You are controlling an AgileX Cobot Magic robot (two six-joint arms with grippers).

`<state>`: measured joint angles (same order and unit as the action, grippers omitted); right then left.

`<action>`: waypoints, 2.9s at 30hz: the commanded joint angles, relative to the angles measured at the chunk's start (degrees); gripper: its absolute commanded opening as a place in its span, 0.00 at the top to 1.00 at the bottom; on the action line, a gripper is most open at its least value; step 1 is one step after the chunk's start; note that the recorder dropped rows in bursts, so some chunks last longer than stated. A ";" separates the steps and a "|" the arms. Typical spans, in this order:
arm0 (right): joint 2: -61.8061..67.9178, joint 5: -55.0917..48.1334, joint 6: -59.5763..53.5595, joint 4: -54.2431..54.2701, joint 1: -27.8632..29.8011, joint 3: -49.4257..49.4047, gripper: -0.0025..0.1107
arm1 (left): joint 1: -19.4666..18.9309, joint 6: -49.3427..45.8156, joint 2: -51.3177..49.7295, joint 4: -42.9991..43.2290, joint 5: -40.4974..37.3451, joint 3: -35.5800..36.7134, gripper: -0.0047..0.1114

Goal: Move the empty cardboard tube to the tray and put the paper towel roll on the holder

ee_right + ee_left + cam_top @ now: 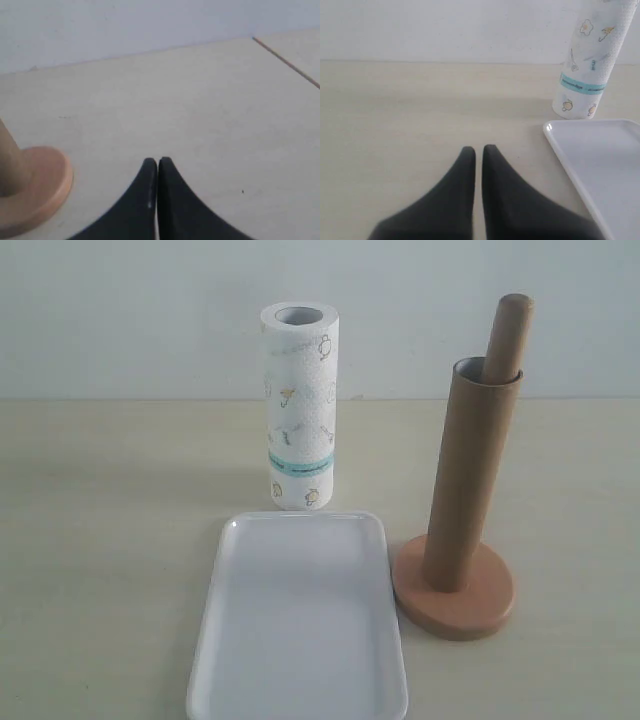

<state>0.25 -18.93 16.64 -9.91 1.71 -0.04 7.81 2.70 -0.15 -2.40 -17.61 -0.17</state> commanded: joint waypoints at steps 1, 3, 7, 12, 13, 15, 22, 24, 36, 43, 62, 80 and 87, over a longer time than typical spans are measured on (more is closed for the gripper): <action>-0.16 9.20 -0.65 -0.93 -0.22 0.04 0.98 | -0.24 -0.29 0.15 0.03 0.04 0.17 0.92; -0.16 15.45 -0.65 -0.93 -0.22 0.04 0.98 | -0.24 -0.29 0.15 0.03 0.04 0.17 0.92; -0.16 36.20 -0.65 -0.93 -0.22 0.04 0.98 | -0.24 -0.29 0.15 0.03 0.04 0.17 0.92; -0.16 58.57 -0.52 -0.93 -0.22 0.04 0.98 | -0.24 -0.29 0.15 0.03 0.04 0.17 0.92; -0.16 62.32 -0.52 -0.93 -0.22 0.04 0.98 | -0.24 -0.29 0.15 0.03 0.04 0.17 0.92; -0.16 68.58 -0.52 -0.93 -0.22 0.04 0.98 | -0.24 -0.29 0.15 0.03 0.04 0.17 0.92; -0.16 82.51 -0.62 1.68 -0.22 2.30 0.98 | -0.24 -0.29 0.15 0.03 0.04 0.17 0.92; -0.16 78.38 -0.52 1.82 -0.22 6.41 0.98 | -0.24 -0.29 0.15 0.03 0.04 0.17 0.92; 19.10 19.47 10.87 -0.06 -0.22 31.17 0.98 | -0.24 -0.29 0.15 0.03 0.04 0.17 0.92; 34.80 13.22 9.74 0.28 -0.22 28.69 0.98 | -0.24 -0.29 0.15 0.03 0.04 0.17 0.92; 72.19 38.49 0.96 -1.08 -16.91 23.42 0.98 | -0.24 -0.29 0.15 0.03 0.04 0.17 0.92; 53.51 38.73 1.03 -1.08 -17.01 12.61 0.98 | -0.24 -0.29 0.15 0.03 0.04 0.17 0.92; 46.21 49.16 7.14 -1.08 -17.01 8.14 0.98 | -0.24 -0.29 0.15 0.03 0.04 0.17 0.92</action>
<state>47.15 26.71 22.87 -10.68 -15.30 8.44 7.81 2.70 -0.15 -2.40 -17.61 -0.17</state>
